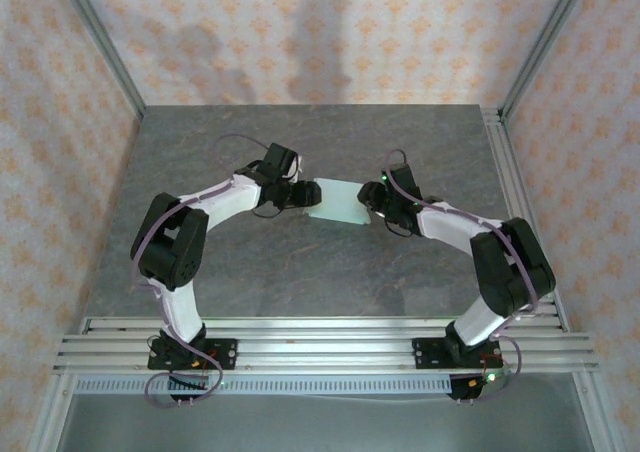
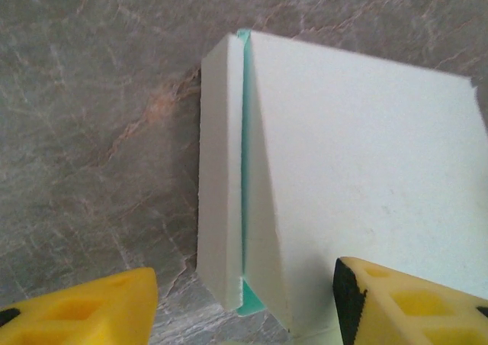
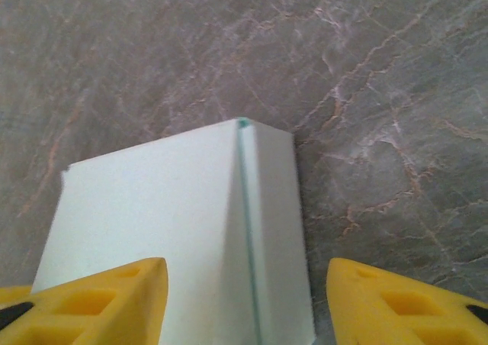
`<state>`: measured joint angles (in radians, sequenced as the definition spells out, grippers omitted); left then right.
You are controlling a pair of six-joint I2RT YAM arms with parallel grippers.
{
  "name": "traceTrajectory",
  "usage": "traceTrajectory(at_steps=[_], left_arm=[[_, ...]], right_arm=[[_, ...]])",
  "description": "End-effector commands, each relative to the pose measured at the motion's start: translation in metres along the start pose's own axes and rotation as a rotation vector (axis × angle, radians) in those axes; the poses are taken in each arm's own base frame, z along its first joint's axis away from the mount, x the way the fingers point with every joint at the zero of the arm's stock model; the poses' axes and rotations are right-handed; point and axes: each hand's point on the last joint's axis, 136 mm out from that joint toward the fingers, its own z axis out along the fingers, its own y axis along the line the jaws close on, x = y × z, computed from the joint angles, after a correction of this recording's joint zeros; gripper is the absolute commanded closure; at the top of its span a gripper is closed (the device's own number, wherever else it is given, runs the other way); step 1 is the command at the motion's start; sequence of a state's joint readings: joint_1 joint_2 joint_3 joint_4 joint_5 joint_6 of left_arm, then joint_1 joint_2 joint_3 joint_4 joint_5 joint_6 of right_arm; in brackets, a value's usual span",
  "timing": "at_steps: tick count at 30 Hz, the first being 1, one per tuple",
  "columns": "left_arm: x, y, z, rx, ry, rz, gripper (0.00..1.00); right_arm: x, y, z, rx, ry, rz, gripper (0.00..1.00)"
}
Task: Fold the paper box
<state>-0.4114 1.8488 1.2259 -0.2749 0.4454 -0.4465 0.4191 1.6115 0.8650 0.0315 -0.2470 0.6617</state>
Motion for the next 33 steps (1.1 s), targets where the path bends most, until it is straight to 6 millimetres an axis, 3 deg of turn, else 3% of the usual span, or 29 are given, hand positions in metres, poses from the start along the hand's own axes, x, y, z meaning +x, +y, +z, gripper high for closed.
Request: traceTrajectory(at_steps=[1, 8, 15, 17, 19, 21, 24, 28, 33], left_arm=[[0.004, 0.002, 0.001, 0.013, 0.007, -0.002, 0.42], [0.005, 0.009, 0.011, -0.010, 0.019, -0.006, 0.50], [0.003, 0.008, 0.016, -0.003, 0.013, -0.015, 0.62], [-0.002, 0.007, 0.011, -0.002, -0.018, -0.012, 0.62], [-0.009, 0.006, 0.003, -0.006, -0.067, -0.006, 0.54], [-0.017, 0.003, -0.007, -0.005, -0.115, 0.001, 0.42], [-0.026, 0.001, -0.014, -0.007, -0.145, 0.008, 0.35], [-0.030, 0.006, -0.008, -0.042, -0.126, 0.020, 0.36], [-0.031, 0.009, 0.004, -0.045, -0.088, 0.024, 0.48]], right_arm=[[0.003, -0.005, 0.010, -0.004, 0.023, 0.006, 0.45], [0.008, -0.008, 0.026, 0.001, 0.072, -0.012, 0.48], [0.011, -0.011, 0.029, -0.007, 0.097, -0.016, 0.59], [0.010, -0.007, 0.027, -0.020, 0.099, -0.026, 0.60], [0.008, -0.002, 0.023, -0.033, 0.097, -0.033, 0.60], [0.004, 0.004, 0.018, -0.053, 0.081, -0.041, 0.53], [-0.003, 0.011, 0.011, -0.071, 0.053, -0.046, 0.46], [-0.007, 0.017, 0.008, -0.093, 0.041, -0.052, 0.42], [-0.007, 0.016, 0.009, -0.093, 0.044, -0.052, 0.41]])
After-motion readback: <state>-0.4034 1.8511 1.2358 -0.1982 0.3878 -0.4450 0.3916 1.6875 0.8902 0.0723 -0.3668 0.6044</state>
